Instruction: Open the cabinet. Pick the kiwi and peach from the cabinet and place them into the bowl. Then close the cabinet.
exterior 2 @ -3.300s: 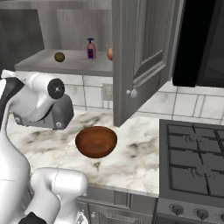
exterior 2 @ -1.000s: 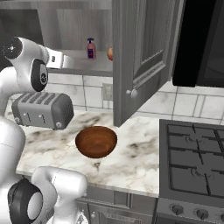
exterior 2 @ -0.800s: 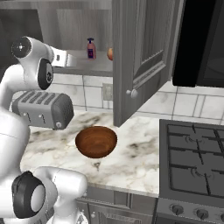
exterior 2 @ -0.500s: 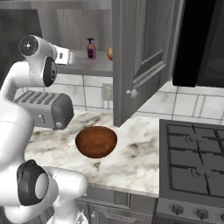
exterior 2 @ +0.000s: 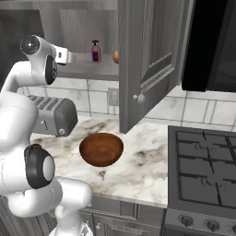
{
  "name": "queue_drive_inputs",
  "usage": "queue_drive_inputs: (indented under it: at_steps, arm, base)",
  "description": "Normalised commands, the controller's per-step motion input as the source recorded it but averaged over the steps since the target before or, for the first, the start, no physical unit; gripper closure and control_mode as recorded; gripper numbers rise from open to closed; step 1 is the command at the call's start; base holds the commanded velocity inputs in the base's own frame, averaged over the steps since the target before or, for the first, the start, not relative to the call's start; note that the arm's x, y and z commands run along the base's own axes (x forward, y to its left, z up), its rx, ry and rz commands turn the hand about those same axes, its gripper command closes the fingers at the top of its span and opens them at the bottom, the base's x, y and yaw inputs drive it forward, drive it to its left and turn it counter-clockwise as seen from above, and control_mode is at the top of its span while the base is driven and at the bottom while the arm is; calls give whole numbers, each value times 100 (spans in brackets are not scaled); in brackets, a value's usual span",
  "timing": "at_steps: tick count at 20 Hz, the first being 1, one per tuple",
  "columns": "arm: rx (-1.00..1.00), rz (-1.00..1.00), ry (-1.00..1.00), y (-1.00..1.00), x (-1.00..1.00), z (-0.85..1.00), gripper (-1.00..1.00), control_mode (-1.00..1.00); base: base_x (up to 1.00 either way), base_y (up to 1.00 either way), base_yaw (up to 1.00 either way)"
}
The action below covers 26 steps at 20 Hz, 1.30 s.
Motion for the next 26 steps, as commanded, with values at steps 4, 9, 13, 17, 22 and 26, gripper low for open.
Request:
queue_drive_inputs:
  at_steps: [4, 9, 13, 17, 22, 26]
  arm:
    - [-1, 1, 11, 1, 37, 0, -100, -100]
    - [-2, 0, 9, 0, 37, 0, -100, -100]
    - [0, 0, 0, 0, 34, -2, -100, -100]
    - [0, 0, 0, 0, 23, -14, -100, -100]
    - [0, 0, 0, 2, 8, -27, -100, -100]
    - [1, 0, 0, 13, 0, -33, 100, -100]
  base:
    - [0, 0, 0]
    - [0, 0, 0]
    - [0, 0, 0]
    - [0, 0, 0]
    - [0, 0, 0]
    - [0, 0, 0]
